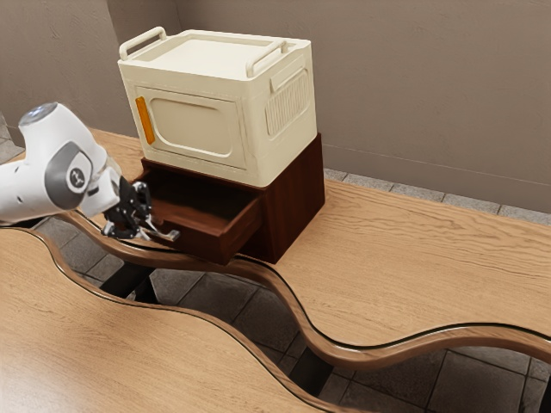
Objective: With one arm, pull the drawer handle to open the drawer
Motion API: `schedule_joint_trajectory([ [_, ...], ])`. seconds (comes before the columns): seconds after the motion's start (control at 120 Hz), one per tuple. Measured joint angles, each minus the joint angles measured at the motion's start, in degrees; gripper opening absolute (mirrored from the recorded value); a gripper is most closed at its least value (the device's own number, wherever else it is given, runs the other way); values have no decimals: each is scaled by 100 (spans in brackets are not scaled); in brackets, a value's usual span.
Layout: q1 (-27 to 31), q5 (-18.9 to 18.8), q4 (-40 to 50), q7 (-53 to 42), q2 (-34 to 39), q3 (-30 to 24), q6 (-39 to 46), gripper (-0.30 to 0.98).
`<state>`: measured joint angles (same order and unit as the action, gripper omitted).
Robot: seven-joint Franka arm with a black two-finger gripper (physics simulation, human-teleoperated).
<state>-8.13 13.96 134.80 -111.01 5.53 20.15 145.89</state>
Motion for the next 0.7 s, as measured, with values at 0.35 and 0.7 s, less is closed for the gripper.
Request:
schedule_joint_trajectory([
  [0.35,17,-219,367,-23,401,39,-154,7],
  [0.7,14,-289,593,-53,812,51,-298,7],
])
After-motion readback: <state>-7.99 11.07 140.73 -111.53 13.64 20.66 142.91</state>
